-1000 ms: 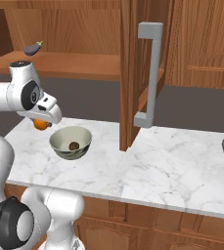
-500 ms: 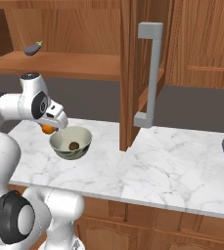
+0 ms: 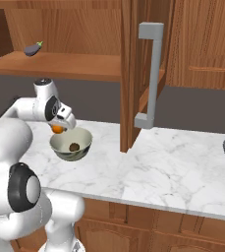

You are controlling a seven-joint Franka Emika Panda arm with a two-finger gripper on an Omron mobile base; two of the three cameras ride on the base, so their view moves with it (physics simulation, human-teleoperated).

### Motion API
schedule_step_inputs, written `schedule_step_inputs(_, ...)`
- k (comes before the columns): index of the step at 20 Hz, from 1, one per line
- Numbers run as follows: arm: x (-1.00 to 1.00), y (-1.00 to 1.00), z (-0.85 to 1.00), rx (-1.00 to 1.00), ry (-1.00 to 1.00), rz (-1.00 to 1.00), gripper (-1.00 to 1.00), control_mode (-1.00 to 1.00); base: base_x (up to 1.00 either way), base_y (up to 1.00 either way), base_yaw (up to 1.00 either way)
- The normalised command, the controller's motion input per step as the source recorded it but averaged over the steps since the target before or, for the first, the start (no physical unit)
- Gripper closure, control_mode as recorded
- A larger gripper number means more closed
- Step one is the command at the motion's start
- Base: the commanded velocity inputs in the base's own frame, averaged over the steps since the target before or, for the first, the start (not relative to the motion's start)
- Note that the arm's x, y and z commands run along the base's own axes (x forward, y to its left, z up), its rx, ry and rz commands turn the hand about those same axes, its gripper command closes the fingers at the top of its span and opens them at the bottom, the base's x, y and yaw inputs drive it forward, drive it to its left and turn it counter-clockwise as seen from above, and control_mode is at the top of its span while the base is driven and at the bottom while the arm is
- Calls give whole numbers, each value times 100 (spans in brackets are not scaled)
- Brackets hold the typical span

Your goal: Open the cabinet. Pick the kiwi and tangerine from the cabinet and place them into the bowl. Then close the cabinet.

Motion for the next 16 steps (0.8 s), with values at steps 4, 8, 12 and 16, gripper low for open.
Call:
schedule_step_inputs(4,46,0,-51,0,0,0,100,-100,0,0,0)
schedule_step_inputs(8,29,0,-48,0,0,0,100,-100,0,0,0)
schedule_step_inputs(12,14,0,-32,0,0,1,100,-100,0,0,0)
schedule_step_inputs(16,13,-1,-24,0,0,1,100,-100,0,0,0)
